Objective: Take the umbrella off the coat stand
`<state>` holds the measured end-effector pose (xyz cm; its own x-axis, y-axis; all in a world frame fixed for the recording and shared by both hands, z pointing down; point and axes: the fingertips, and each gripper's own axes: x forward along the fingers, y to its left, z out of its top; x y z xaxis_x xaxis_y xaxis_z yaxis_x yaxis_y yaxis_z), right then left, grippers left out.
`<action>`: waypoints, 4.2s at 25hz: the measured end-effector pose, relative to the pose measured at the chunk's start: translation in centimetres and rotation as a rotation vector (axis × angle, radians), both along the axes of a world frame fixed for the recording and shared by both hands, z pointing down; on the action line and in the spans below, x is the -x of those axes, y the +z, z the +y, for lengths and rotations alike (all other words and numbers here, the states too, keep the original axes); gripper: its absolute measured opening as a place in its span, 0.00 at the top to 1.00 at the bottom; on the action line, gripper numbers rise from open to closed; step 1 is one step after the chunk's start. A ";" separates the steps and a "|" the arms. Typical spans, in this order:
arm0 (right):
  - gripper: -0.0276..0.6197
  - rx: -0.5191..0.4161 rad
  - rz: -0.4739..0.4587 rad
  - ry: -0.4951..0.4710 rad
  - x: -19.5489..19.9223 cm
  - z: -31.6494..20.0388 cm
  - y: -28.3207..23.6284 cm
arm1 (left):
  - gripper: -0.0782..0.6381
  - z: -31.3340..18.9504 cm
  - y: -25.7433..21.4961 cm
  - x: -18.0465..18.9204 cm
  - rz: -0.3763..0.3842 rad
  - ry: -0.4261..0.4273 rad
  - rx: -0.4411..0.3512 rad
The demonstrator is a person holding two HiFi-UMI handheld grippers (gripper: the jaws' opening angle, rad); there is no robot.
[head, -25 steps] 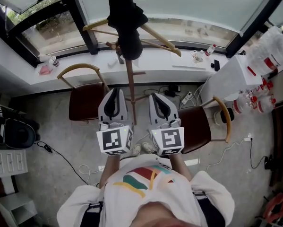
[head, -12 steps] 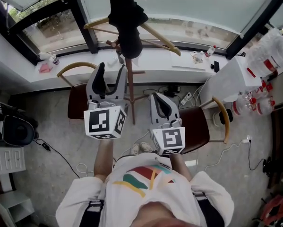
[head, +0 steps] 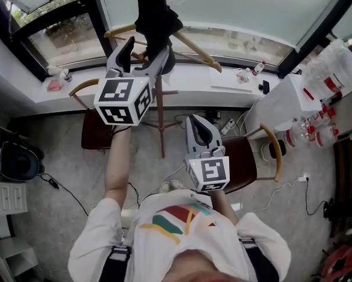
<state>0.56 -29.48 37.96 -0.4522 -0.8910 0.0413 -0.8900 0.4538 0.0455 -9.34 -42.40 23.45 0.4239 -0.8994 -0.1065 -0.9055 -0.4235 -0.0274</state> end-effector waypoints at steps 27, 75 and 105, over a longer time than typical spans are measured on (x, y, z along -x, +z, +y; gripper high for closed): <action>0.96 0.042 -0.012 -0.019 0.6 -0.9 1.3 | 0.53 -4.4 0.5 -2.4 -0.046 0.163 0.186; 0.96 -0.122 -0.106 -0.067 1.5 -0.6 -5.1 | 0.55 2.3 -19.2 0.9 -0.071 0.020 -0.208; 0.96 -0.141 0.021 -0.196 6.6 0.4 -3.6 | 0.55 15.2 1.8 5.6 -0.113 -0.316 -0.248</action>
